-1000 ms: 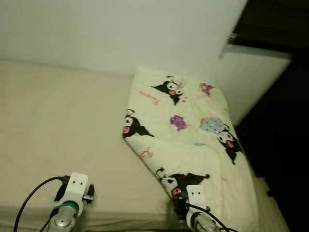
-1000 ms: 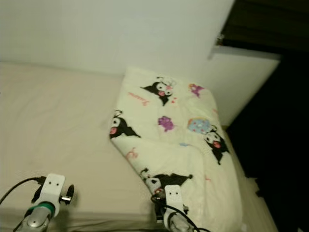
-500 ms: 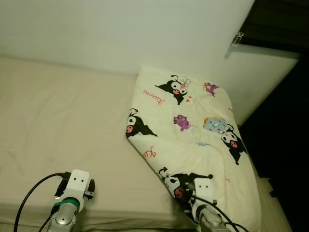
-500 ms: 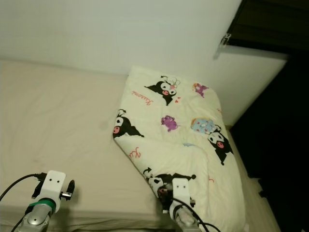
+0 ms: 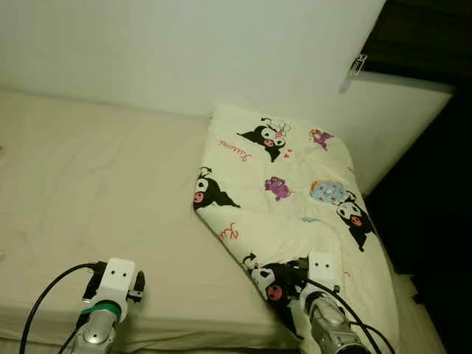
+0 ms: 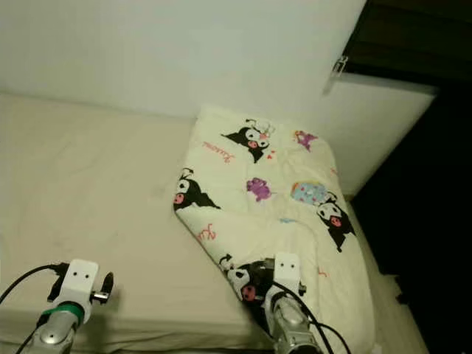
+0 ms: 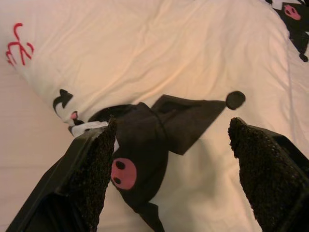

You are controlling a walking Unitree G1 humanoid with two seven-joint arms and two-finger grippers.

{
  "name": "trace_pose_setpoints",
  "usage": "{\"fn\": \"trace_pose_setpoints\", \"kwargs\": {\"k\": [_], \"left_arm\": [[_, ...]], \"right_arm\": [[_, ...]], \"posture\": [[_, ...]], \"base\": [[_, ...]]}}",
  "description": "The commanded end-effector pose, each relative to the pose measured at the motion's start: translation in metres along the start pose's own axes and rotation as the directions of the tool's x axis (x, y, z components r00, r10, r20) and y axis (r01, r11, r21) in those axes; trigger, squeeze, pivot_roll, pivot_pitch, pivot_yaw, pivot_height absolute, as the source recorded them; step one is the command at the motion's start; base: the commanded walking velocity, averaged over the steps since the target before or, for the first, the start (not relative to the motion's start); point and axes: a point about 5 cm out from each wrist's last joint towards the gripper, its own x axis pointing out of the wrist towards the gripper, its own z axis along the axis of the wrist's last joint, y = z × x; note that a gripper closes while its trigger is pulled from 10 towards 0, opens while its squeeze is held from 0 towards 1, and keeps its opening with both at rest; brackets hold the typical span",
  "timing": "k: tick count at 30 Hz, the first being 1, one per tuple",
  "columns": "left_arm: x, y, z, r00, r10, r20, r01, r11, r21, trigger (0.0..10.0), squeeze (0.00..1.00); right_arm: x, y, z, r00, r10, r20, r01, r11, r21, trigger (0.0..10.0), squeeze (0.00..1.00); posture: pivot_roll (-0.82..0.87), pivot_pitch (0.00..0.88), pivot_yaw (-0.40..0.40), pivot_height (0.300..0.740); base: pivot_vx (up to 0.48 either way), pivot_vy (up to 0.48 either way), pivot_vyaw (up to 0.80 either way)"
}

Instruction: Clean up the room

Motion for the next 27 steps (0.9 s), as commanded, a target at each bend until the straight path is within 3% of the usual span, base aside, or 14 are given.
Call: {"fn": "trace_pose_setpoints", "kwargs": {"k": [1,14,23,25,27], "left_arm": [[-0.004,-0.003,-0.006,1.0,-0.008,-0.017,0.008,1.0,-0.014,10.0,0.0],[-0.006,-0.005,-0.007,1.0,-0.002,-0.017,0.001,1.0,-0.023,10.0,0.0],[-0.009,-0.003,-0.007,1.0,0.008,-0.008,-0.008,1.0,-0.024,10.0,0.0],[-0.01,-0.001,-0.005,1.0,0.017,0.008,-0.017,0.999,-0.035,10.0,0.0],[-0.01,0.0,-0.005,1.0,0.019,0.01,-0.018,0.999,-0.037,10.0,0.0]], "right_arm": [[0.0,-0.006,-0.001,1.0,-0.023,-0.002,0.023,1.0,0.01,10.0,0.0],[0.001,-0.008,0.003,1.0,-0.028,0.009,0.028,1.0,0.013,10.0,0.0],[0.006,-0.016,0.04,0.979,-0.046,0.197,0.026,0.994,0.106,10.0,0.0],[0.01,-0.027,0.067,0.957,-0.077,0.28,0.03,0.986,0.166,10.0,0.0],[0.011,-0.03,0.073,0.952,-0.084,0.295,0.032,0.984,0.177,10.0,0.0]], "posture": [[0.09,0.0,-0.063,0.65],[0.09,0.0,-0.073,0.605],[0.09,0.0,-0.075,0.585],[0.09,0.0,-0.076,0.585],[0.09,0.0,-0.076,0.58]], "base": [[0.0,0.0,0.0],[0.0,0.0,0.0],[0.0,0.0,0.0],[0.0,0.0,0.0],[0.0,0.0,0.0]]}}
